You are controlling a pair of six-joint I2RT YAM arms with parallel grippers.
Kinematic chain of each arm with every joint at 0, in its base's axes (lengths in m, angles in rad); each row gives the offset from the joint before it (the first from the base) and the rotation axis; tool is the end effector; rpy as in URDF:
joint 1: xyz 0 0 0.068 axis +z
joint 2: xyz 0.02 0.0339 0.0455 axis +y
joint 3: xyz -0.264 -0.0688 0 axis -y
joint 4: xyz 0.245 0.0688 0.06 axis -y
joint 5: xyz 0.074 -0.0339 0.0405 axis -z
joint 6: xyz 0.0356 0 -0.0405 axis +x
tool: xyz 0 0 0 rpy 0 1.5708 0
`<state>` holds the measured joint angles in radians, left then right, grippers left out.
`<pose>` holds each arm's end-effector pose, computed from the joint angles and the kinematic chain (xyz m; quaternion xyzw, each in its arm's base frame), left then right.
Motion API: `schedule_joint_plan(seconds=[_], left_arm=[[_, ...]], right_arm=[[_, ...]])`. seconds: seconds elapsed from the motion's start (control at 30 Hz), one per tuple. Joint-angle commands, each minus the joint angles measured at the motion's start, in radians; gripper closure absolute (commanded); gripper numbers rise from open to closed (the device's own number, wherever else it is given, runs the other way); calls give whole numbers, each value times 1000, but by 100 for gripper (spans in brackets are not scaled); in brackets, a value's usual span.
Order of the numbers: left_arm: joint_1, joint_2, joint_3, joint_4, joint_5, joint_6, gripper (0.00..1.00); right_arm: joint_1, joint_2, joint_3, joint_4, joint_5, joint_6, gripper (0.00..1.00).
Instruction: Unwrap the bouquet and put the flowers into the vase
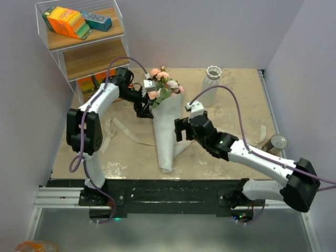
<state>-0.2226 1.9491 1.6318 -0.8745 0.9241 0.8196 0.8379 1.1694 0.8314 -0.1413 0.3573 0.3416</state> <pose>0.3881 -0.1170 0.2507 0.5105 0.7206 -0.3689 0.2899 0.1853 0.1872 0.2824 -0.1172 0.8380 0.1578 0.5090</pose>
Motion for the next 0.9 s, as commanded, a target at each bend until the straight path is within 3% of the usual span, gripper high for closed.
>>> schedule_joint_plan(seconds=[0.0,0.1,0.23,0.47,0.67,0.87], left_arm=[[34,66,25,-124,110,121,1],[55,35,-38,-97,127,96,1],[86,-32,-168,61,67,-29,1],[170,-99,-201,34,44,-85,1],[189,-225,-269,26,-22,-128,1],[203,-320,-316,12,-54,-143,1]], right_arm=[[192,106,93,-29,258,-59,1],[324,179,127,-98,437,-78,1],[472,222,149,-132,551,-124,1],[748,424,248,-201,716,-257,1],[843,561,307,-199,730,-407,1],[854,653,334,-187,755,-493,2]])
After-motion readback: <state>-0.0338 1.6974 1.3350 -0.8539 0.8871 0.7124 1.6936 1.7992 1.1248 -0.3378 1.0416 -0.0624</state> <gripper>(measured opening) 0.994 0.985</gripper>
